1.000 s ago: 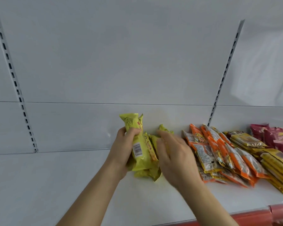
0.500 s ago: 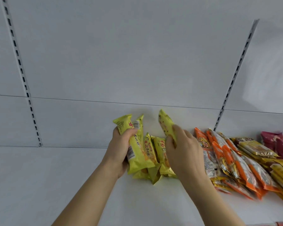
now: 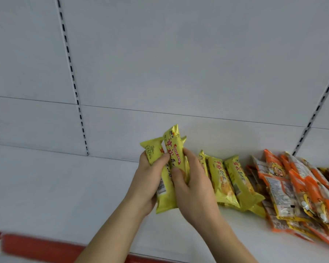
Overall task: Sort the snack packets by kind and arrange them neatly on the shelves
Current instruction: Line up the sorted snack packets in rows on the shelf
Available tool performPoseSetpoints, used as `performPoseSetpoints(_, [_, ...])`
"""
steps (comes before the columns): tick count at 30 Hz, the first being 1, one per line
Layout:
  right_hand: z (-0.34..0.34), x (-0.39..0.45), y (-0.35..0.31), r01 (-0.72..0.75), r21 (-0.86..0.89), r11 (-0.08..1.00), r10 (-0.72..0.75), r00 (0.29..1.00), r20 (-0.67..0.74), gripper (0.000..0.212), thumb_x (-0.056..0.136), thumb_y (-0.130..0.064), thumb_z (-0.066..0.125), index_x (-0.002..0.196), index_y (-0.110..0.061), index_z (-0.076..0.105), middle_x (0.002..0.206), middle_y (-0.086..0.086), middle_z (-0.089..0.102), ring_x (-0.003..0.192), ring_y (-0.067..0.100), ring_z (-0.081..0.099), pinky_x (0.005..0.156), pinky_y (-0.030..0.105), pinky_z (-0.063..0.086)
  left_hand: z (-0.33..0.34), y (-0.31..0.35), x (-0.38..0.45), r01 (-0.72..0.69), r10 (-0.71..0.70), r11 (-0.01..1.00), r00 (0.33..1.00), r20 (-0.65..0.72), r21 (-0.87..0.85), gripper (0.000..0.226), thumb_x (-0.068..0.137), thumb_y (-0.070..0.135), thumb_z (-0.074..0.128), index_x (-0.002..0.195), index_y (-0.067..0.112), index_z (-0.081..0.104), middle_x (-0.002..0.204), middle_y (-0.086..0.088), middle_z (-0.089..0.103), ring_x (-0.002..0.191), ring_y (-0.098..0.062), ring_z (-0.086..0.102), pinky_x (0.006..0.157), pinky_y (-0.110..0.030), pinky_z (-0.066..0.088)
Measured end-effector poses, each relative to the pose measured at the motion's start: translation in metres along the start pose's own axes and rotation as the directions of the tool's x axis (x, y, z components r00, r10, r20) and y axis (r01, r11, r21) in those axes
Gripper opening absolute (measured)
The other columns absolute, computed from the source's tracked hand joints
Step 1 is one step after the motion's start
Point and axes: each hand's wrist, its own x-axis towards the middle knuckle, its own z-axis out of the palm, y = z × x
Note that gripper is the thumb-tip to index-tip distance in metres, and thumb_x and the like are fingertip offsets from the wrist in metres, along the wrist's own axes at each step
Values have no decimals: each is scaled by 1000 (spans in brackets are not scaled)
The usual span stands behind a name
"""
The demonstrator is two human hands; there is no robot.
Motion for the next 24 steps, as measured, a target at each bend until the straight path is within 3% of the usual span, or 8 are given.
performPoseSetpoints(7, [44, -12, -27, -36, 192, 981, 36, 999, 3, 44, 97, -25, 58, 137, -40, 47, 103, -30, 66, 92, -1, 66, 84, 38, 56, -51, 16, -12, -88, 90, 985, 996, -7, 150, 31, 97, 36, 70, 125, 28, 58, 108, 6, 79, 100, -15, 77, 97, -46, 59])
performPoseSetpoints(10, [74, -17, -46, -34, 254, 967, 46, 998, -42, 48, 97, -25, 59, 134, -52, 43, 109, -23, 67, 94, 10, 69, 84, 43, 57, -82, 32, -18, -107, 110, 985, 994, -11, 139, 26, 100, 30, 66, 124, 24, 60, 104, 2, 79, 96, -19, 78, 89, -46, 62])
performPoseSetpoints(13, [108, -23, -71, -56, 314, 948, 60, 998, -1, 48, 99, -24, 55, 120, -65, 41, 89, -14, 70, 70, 19, 67, 67, 47, 58, -126, 58, -22, -74, 75, 992, 997, -3, 101, 23, 100, 26, 65, 122, 22, 62, 103, -8, 79, 90, -29, 78, 73, -45, 62])
performPoseSetpoints(16, [151, -27, -99, -92, 378, 921, 77, 995, 56, 44, 100, -22, 53, 127, -55, 41, 87, -6, 69, 67, 20, 64, 68, 54, 57, -179, 86, -27, -45, 46, 998, 999, -12, 52, 25, 99, 23, 65, 124, 20, 62, 105, -15, 78, 85, -33, 77, 66, -41, 58])
performPoseSetpoints(19, [203, -29, -122, -118, 370, 922, 74, 989, 131, 41, 101, -24, 52, 122, -58, 43, 87, -5, 69, 70, 18, 64, 70, 52, 55, -230, 105, -31, -34, 35, 998, 999, -23, 48, 28, 99, 22, 65, 126, 19, 58, 105, -14, 77, 87, -31, 78, 67, -42, 59])
performPoseSetpoints(24, [273, -25, -156, -132, 305, 943, 72, 977, 200, 31, 103, -33, 46, 131, -46, 46, 90, -17, 73, 81, 5, 68, 82, 42, 56, -295, 130, -28, -23, 24, 999, 999, -40, 22, 28, 100, 17, 63, 127, 19, 55, 95, -8, 79, 78, -23, 78, 56, -32, 59])
